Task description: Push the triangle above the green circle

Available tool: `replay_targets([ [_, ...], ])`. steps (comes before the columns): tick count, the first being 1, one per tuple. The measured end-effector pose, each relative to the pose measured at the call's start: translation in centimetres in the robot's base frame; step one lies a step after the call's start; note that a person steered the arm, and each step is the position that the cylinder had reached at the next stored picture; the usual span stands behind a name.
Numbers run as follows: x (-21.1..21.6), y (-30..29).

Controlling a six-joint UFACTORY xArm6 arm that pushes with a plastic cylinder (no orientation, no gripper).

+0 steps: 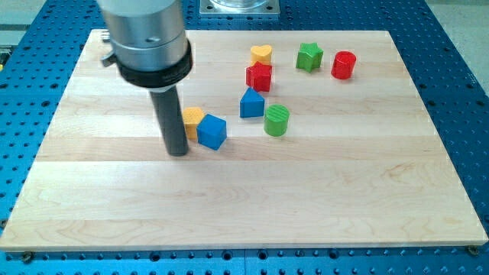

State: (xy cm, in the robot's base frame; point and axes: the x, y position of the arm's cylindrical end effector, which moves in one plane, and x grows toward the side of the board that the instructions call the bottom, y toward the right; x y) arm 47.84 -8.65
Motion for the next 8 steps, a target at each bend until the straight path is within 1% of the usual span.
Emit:
replay_targets([
  [1, 0.0, 4.0],
  [2, 0.0, 6.5],
  [3, 1.8, 6.8],
  [4, 3.6, 12.1],
  [5, 3.7, 19.4],
  [6, 3.7, 22.7],
  [8, 3.5, 25.1],
])
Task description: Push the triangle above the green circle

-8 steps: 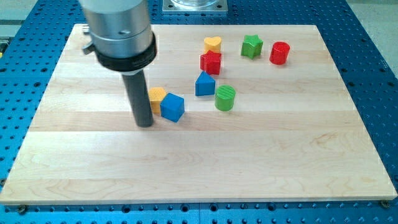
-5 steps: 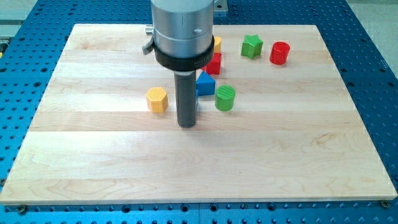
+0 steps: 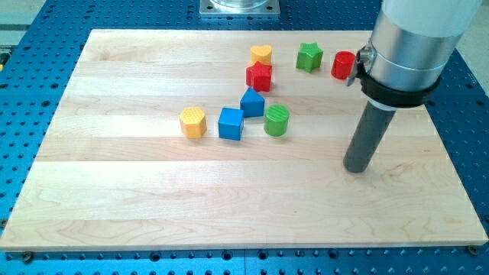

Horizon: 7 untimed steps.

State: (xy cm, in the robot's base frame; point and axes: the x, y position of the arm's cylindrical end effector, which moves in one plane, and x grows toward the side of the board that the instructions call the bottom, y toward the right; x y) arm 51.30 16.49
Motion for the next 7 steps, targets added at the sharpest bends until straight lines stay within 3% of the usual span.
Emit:
replay_targets([
  [7, 0.0, 2.1],
])
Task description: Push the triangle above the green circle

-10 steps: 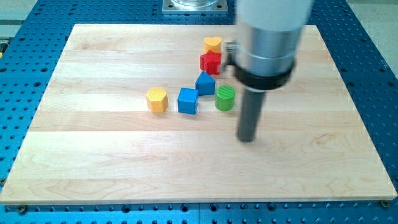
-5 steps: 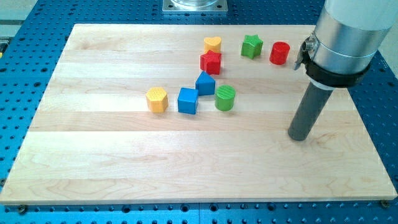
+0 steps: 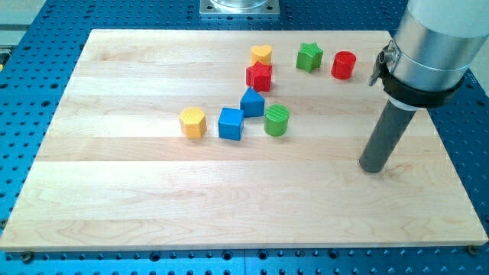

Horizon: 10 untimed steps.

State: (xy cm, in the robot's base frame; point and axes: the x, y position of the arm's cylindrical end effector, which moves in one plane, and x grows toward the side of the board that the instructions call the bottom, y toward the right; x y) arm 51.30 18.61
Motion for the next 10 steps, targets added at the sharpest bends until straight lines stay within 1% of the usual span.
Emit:
replay_targets([
  [1, 0.0, 0.0],
  [2, 0.7, -6.6],
  [3, 4.3, -21.0],
  [4, 0.4, -36.8],
  [5, -9.0, -40.0],
  [6, -12.0, -35.1],
  [7, -11.3, -31.7],
  [9, -11.3, -21.5],
  [10, -11.3, -18.4],
])
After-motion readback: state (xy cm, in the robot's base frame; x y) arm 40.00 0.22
